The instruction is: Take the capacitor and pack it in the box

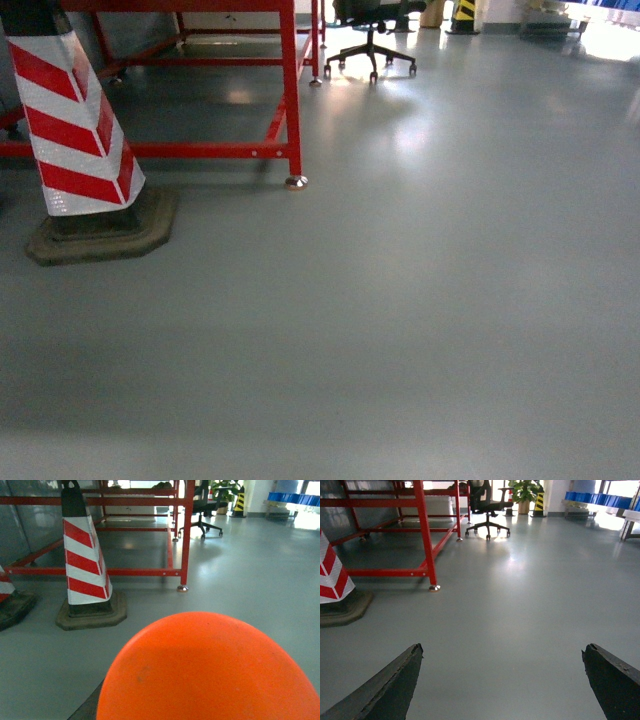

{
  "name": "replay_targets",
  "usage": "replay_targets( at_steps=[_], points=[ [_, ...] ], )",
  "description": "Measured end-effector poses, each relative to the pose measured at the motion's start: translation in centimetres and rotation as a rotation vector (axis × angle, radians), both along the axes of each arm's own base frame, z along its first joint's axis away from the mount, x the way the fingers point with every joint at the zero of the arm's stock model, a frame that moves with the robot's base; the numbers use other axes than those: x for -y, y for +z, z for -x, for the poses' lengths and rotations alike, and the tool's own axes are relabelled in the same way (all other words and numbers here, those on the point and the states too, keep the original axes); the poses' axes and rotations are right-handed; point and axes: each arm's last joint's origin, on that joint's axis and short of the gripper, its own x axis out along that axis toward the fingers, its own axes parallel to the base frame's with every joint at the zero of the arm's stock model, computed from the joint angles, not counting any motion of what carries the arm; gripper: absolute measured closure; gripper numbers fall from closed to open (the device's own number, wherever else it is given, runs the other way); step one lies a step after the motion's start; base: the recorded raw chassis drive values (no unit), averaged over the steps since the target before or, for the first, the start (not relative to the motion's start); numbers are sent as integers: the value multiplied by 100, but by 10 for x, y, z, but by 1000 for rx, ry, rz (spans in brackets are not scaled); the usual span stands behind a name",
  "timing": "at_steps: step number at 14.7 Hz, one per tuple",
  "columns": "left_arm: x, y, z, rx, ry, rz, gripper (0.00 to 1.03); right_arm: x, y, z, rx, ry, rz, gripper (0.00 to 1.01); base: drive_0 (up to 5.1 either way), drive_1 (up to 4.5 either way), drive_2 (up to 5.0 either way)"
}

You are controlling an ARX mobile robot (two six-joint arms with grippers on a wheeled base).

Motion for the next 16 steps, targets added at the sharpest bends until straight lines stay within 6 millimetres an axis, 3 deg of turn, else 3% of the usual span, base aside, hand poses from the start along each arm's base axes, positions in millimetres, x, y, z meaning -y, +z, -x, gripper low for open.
replay_targets(
  at_steps=[16],
  points=[
    [0, 0, 0, 1, 0, 0, 60, 0, 0, 0, 1, 0, 0, 3, -509, 236, 236]
  ],
)
